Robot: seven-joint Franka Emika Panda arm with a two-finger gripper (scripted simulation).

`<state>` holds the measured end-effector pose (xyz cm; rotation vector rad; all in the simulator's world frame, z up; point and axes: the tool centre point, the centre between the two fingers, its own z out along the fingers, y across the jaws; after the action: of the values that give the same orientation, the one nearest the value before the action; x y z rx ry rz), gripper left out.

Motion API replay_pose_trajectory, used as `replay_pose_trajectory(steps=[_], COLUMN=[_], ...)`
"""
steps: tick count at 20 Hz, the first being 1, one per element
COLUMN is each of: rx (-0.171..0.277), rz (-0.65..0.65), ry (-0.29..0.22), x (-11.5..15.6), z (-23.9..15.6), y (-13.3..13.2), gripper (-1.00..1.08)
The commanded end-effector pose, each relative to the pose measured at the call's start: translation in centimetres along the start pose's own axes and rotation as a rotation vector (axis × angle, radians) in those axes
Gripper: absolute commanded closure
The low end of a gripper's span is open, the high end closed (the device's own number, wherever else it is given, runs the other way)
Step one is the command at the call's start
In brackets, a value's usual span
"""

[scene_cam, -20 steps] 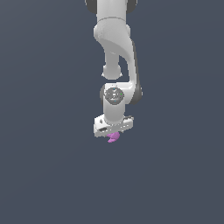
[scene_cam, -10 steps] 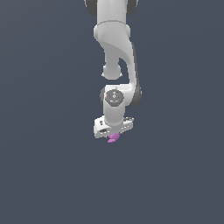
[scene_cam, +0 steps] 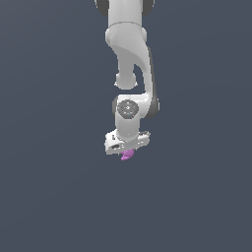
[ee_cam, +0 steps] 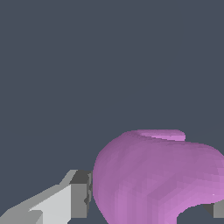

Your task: Pick up the object and move it to a goal position.

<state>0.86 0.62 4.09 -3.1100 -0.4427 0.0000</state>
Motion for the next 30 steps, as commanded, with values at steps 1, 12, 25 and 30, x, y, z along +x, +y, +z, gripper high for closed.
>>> replay_pose_trajectory(steps=[1, 12, 25, 30], rx=[0.000, 0.000, 0.002, 0.002], rz=[0.001, 0.001, 0.000, 0.000], ry=[0.001, 0.001, 0.001, 0.001], x=[-0.2, -2.5, -6.8, -8.2], z=[-0.6, -7.6, -21.4, -26.3], y=[0.4, 4.4, 12.4, 15.2], gripper=[1.08, 1.08, 1.08, 1.08])
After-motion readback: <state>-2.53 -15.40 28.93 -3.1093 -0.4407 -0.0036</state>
